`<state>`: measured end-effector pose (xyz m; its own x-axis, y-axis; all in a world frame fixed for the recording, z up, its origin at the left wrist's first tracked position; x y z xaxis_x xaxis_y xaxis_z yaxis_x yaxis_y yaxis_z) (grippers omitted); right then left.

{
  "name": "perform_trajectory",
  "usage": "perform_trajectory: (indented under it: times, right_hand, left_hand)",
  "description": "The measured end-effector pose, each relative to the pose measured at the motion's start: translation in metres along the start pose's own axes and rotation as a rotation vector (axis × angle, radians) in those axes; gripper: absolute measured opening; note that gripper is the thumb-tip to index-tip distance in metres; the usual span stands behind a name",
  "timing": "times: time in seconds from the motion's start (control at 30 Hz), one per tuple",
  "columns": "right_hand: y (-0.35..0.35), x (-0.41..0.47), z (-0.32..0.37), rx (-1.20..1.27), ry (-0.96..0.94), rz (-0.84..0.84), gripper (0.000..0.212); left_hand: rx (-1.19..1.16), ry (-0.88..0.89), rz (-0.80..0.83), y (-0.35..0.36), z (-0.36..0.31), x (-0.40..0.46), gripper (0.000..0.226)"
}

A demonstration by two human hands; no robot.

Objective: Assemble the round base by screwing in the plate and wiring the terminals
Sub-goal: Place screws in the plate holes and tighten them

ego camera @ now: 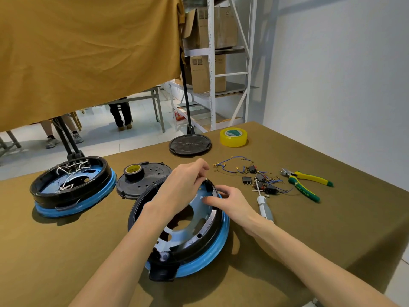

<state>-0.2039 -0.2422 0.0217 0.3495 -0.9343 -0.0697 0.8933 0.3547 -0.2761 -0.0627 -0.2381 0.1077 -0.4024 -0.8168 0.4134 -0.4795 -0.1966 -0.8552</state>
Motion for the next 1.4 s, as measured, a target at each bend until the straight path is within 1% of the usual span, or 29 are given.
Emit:
perform_trajectory:
  times: [0.1, 0.17, 0.23, 0.3, 0.33, 0.4, 0.47, 0.53, 0.6, 0.67, 0.8, 0.9, 1.03, 1.13, 1.2, 1.23, 1.27, 1.33, 1.37, 1.4]
  right_hand:
    - [0.0, 0.002, 0.001, 0.008, 0.0, -0.028, 0.062]
    - [0.0, 0.002, 0.004, 0.012, -0.001, -0.049, 0.064]
    - [0.0, 0.001, 0.006, 0.008, 0.006, -0.056, 0.058]
    - [0.001, 0.001, 0.006, 0.006, 0.02, -0.056, 0.042]
    - [0.001, -0.001, 0.006, 0.005, 0.023, -0.057, 0.038]
    - [0.001, -0.002, 0.009, 0.004, 0.013, -0.054, 0.036]
    - [0.001, -0.003, 0.011, 0.002, 0.002, -0.05, 0.035]
    - [0.001, -0.005, 0.014, 0.008, 0.001, -0.055, 0.042]
    - [0.002, -0.007, 0.016, 0.024, 0.012, -0.07, 0.058]
    - [0.003, -0.008, 0.017, 0.041, 0.012, -0.076, 0.068]
    - [0.003, -0.009, 0.016, 0.037, -0.011, -0.065, 0.071]
    - [0.003, -0.01, 0.016, 0.047, -0.013, -0.055, 0.077]
    - [0.003, -0.012, 0.017, 0.053, -0.021, -0.045, 0.073]
    - [0.004, -0.013, 0.013, 0.072, 0.016, -0.034, 0.059]
    - [0.004, -0.012, 0.01, 0.133, 0.029, 0.003, 0.049]
    - [0.003, -0.012, 0.01, 0.185, 0.025, 0.023, 0.048]
    - [0.001, -0.012, 0.01, 0.237, 0.02, 0.024, 0.054]
    - [-0.005, -0.011, 0.01, 0.314, 0.024, -0.004, 0.077]
    - [-0.007, -0.011, 0.013, 0.313, 0.004, -0.03, 0.082]
    - [-0.009, -0.011, 0.016, 0.297, -0.026, -0.062, 0.082]
  left_hand:
    - [0.075, 0.008, 0.048, -0.004, -0.003, 0.007, 0.032]
    - [0.101, 0.008, -0.004, -0.008, -0.006, 0.005, 0.037]
    - [0.11, -0.001, -0.093, -0.011, -0.009, -0.003, 0.035]
    - [0.067, -0.033, -0.166, -0.009, -0.011, -0.01, 0.029]
    - [0.021, -0.059, -0.196, -0.007, -0.01, -0.013, 0.028]
    - [-0.077, -0.109, -0.232, -0.006, -0.008, -0.015, 0.031]
    - [-0.095, -0.108, -0.223, -0.007, -0.008, -0.014, 0.035]
    - [-0.013, -0.061, -0.185, -0.008, -0.013, -0.012, 0.038]
    - [0.077, -0.016, -0.176, -0.009, -0.019, -0.01, 0.041]
    - [0.103, -0.02, -0.184, -0.008, -0.02, -0.011, 0.041]
    - [0.008, -0.067, -0.209, -0.005, -0.018, -0.016, 0.036]
    - [-0.002, -0.065, -0.181, -0.004, -0.017, -0.015, 0.039]
    - [0.029, -0.047, -0.179, -0.004, -0.014, -0.02, 0.04]
    - [0.058, -0.006, -0.136, 0.004, -0.014, -0.028, 0.036]
    - [0.027, 0.001, -0.087, 0.011, -0.009, -0.034, 0.037]
    - [-0.009, -0.003, -0.069, 0.013, -0.007, -0.036, 0.038]
    - [-0.053, -0.011, -0.061, 0.013, -0.005, -0.039, 0.039]
    - [-0.114, -0.041, -0.077, 0.01, -0.004, -0.041, 0.039]
    - [-0.133, -0.06, -0.104, 0.008, -0.005, -0.041, 0.038]
    - [-0.159, -0.08, -0.138, 0.004, -0.005, -0.04, 0.037]
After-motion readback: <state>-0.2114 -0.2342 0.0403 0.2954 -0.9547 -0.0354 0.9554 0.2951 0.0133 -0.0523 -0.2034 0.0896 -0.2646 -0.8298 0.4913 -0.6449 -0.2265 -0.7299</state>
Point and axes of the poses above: each hand's wrist, its own x-axis towards the middle knuckle, its own y-axis out of the palm, z = x × y, the point moved 6 cm from there along x, towards the middle knuckle, and after that the axes turned 6 degrees about z, right-handed, at the moved point
